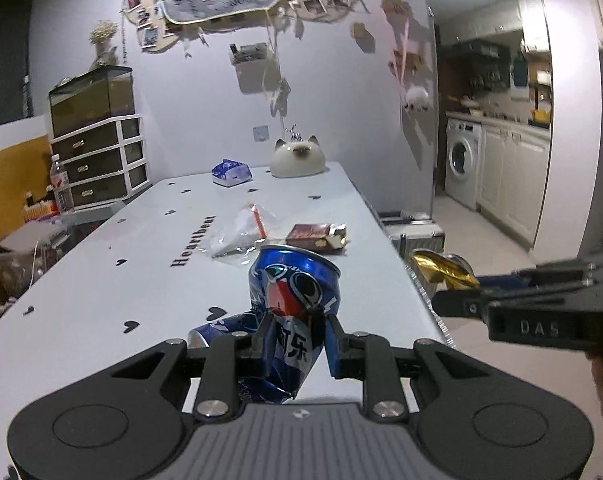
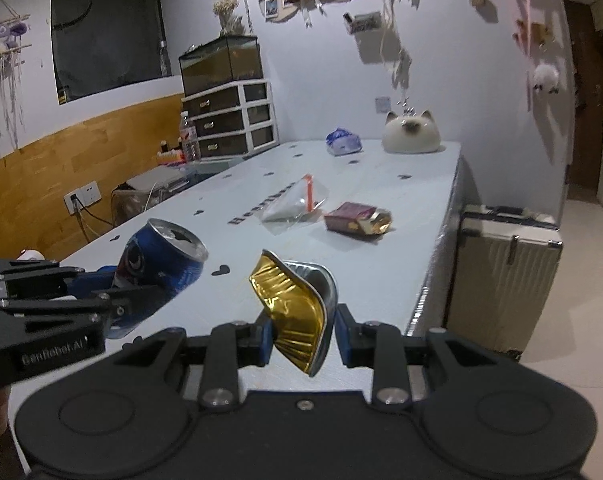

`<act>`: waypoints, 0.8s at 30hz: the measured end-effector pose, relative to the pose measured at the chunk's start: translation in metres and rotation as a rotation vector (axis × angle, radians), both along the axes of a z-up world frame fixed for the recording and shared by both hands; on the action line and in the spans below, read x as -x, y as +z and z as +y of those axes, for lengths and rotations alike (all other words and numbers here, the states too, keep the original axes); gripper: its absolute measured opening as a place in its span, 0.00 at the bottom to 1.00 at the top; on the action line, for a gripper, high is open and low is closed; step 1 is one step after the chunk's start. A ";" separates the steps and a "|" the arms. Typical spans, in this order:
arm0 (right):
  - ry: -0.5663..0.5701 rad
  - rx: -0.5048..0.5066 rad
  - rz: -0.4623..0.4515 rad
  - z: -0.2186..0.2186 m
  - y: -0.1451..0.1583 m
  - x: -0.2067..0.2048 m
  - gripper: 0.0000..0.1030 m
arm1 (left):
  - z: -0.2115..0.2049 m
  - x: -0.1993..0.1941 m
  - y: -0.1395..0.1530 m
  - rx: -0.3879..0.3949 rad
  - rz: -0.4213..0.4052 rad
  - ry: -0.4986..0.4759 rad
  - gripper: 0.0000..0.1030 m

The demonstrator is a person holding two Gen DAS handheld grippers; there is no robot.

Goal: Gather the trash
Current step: 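Carry the Pepsi can and gold wrapper in both tools toward the wastebasket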

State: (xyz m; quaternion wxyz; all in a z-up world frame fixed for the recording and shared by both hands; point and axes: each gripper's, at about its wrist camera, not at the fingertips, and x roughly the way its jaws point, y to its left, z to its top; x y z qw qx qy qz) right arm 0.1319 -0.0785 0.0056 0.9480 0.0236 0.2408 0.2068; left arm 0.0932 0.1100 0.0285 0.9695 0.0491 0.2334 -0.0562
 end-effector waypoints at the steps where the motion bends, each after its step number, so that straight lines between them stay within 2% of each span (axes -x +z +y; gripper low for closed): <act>1: -0.005 0.001 -0.005 -0.004 0.001 0.004 0.31 | -0.003 0.004 0.002 0.009 -0.006 0.006 0.26; 12: -0.085 0.003 -0.062 -0.053 0.013 0.050 0.31 | -0.045 0.033 0.007 0.062 -0.027 -0.022 0.26; 24: -0.227 0.016 -0.075 -0.131 0.001 0.088 0.31 | -0.124 0.042 -0.004 0.116 -0.029 -0.133 0.25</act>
